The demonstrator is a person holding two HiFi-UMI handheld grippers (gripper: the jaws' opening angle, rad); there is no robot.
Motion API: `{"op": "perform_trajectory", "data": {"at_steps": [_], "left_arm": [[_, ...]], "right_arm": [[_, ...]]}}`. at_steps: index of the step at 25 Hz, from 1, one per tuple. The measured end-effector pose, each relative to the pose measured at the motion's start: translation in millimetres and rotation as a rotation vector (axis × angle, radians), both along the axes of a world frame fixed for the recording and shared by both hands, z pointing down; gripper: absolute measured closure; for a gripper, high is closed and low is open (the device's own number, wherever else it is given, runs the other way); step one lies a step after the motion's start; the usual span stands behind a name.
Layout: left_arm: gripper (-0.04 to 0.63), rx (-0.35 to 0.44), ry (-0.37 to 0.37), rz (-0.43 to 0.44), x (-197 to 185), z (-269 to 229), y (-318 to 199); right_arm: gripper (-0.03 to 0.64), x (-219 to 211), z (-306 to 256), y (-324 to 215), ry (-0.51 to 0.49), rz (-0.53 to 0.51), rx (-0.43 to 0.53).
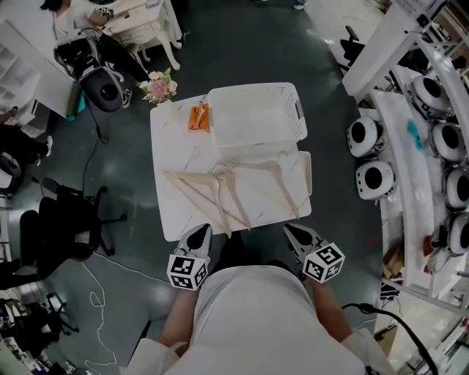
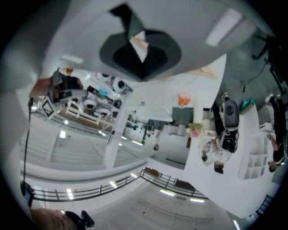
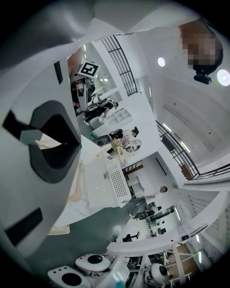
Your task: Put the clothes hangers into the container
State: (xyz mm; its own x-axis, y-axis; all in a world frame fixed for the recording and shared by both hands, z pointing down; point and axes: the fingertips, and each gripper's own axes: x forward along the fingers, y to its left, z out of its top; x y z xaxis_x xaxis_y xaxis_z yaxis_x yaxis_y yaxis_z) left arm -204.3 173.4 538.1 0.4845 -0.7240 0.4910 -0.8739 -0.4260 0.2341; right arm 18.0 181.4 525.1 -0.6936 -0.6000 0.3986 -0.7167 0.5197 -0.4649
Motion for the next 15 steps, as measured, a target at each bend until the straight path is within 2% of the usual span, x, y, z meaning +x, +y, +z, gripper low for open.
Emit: {"op": "perform_trajectory", "data": {"at_steps": [15], "left_arm": [[0.594, -0.064, 0.025, 0.032, -51, 29, -73]], "right_arm": [[0.615, -74, 11, -82, 0.034, -0.028, -0.041]]}}
